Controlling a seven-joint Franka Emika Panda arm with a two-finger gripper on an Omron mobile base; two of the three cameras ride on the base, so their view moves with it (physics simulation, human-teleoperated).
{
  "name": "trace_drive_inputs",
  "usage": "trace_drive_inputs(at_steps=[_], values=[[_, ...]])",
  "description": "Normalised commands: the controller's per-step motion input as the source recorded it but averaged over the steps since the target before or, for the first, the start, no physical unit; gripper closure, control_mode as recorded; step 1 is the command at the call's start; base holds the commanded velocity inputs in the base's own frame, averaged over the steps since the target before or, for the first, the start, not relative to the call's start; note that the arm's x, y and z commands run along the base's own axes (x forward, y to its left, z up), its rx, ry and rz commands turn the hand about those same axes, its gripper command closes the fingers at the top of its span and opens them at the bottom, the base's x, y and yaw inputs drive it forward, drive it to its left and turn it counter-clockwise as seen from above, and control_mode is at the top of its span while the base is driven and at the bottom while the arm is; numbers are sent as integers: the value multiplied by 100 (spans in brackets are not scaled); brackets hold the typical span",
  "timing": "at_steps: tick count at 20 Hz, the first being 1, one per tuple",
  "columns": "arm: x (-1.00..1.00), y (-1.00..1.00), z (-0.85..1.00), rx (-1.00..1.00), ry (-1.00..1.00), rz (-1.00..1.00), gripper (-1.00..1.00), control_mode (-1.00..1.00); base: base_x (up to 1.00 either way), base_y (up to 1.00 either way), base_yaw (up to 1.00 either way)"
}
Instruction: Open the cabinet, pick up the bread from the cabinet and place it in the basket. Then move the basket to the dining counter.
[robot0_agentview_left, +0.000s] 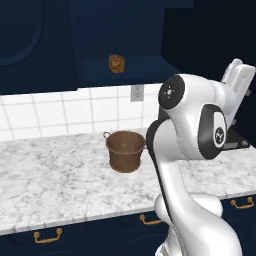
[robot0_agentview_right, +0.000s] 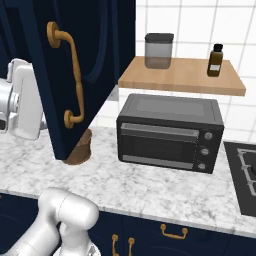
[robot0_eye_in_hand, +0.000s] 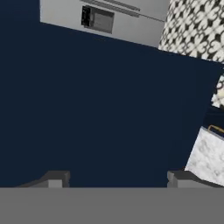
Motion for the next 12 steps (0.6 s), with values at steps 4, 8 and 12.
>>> trace_drive_inputs(at_steps=[4,8,12], values=[[-27,83,0,8,-23,1,-100,-100,0,0,0],[-13,100,20,0,-3,21,-100,-100,0,0,0],[-4,69,33,0,20,51,-100,-100,0,0,0]])
